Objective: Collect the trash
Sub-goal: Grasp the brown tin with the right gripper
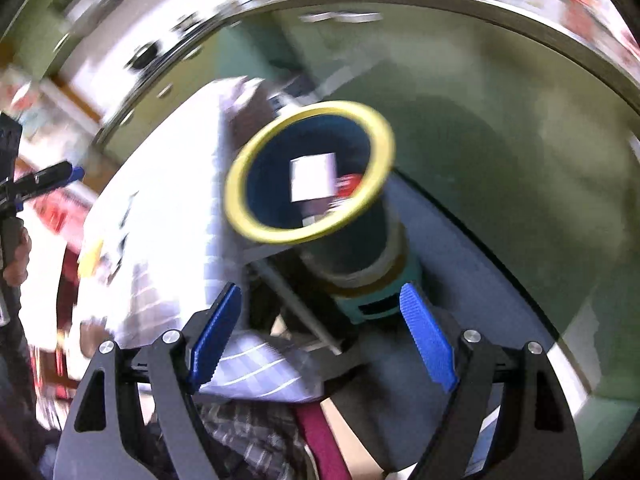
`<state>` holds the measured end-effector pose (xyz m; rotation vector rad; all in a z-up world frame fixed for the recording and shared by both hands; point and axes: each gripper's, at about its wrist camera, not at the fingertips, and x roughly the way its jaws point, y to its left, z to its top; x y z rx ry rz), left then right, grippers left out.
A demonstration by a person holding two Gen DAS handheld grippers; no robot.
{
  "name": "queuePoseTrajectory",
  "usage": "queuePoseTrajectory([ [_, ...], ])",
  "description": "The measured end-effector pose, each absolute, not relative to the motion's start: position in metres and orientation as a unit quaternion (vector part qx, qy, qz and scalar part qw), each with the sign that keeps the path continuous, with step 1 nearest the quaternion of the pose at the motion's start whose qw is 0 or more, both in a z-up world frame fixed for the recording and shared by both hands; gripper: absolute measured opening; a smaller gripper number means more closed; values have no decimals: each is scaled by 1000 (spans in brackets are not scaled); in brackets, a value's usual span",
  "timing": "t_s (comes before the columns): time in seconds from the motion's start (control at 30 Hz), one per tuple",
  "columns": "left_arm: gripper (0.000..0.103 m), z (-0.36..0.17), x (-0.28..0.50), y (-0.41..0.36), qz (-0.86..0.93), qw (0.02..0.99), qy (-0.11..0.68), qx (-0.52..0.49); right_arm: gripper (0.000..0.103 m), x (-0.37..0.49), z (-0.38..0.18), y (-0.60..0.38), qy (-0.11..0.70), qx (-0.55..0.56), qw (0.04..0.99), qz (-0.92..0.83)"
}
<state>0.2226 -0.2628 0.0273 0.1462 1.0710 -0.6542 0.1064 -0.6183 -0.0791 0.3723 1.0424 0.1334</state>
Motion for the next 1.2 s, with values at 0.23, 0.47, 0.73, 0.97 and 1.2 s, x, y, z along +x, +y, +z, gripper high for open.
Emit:
queuePoseTrajectory([
  [0.23, 88, 49, 175, -128, -213, 863, 455, 51, 81, 115, -62, -463, 529, 82, 810, 240],
  [0.47, 89, 46, 136, -44, -167, 878, 449, 15, 81, 128, -69, -322, 584, 43, 735, 342],
  [0.73, 89, 29, 112, 0, -164, 874, 457, -10, 81, 151, -100, -242, 652, 2, 679, 337],
  [0.97, 89, 17, 105, 16, -169, 870, 462, -17, 64, 168, -137, -215, 692, -6, 654, 307],
  [1.2, 89, 7, 105, 18, -174, 864, 473, -14, 27, 174, -143, -220, 694, -9, 656, 296],
])
